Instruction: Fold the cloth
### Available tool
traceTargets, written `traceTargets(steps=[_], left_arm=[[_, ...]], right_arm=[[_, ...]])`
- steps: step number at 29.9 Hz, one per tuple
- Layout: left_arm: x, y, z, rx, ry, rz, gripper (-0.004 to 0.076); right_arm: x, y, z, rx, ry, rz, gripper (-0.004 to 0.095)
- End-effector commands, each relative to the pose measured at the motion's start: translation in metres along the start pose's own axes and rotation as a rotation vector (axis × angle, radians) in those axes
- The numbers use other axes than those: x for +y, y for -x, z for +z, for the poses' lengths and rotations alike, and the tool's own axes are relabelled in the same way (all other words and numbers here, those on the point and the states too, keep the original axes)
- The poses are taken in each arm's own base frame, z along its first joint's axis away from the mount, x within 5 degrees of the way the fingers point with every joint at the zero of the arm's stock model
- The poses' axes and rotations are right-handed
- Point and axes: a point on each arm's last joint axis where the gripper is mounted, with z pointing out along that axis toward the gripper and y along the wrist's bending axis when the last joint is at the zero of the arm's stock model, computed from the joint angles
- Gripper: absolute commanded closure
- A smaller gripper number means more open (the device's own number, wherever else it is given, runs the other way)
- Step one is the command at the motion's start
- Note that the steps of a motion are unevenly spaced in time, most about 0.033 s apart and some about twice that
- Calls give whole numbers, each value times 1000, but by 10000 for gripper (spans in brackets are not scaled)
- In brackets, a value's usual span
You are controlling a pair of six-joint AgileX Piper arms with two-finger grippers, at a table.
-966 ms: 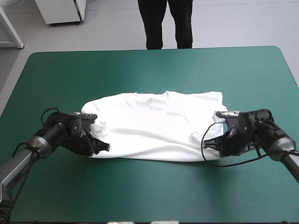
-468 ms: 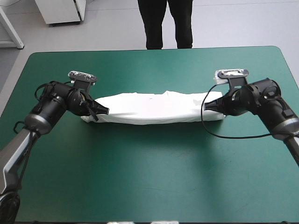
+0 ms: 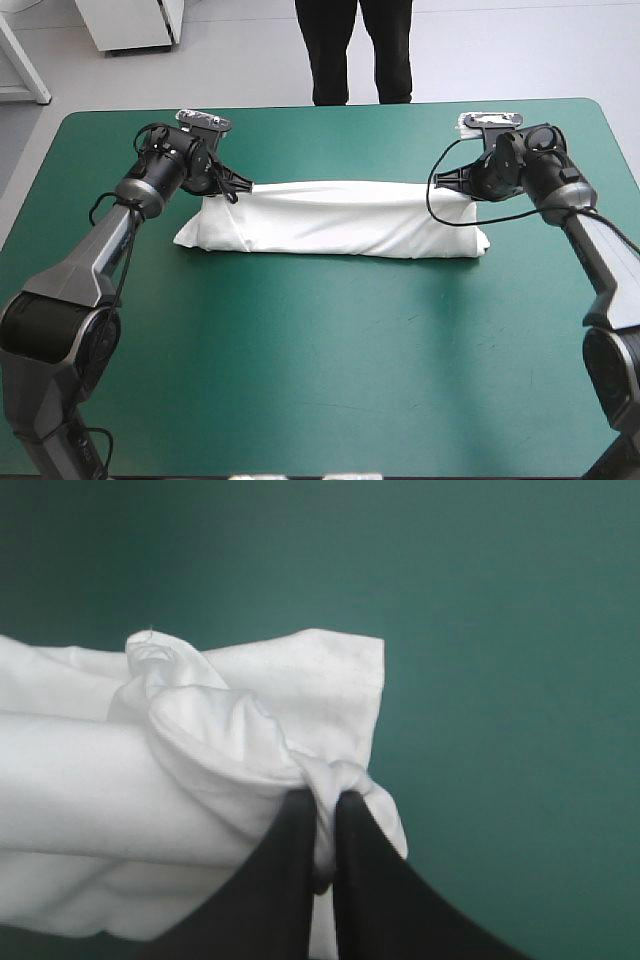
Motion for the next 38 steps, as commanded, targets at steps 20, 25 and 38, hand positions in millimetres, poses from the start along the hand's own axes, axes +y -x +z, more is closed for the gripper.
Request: traceTargets(steps=[20, 25, 38], left_arm=[[-4, 22, 36, -75, -12, -20, 539], [2, 24, 14, -17, 3, -39, 278], [0, 43, -74, -238, -149, -30, 726]], right_arm=[[2, 33, 44, 14, 91, -5, 664], [3, 43, 18, 38, 93, -25, 421], [-3, 44, -40, 50, 53, -60, 445]])
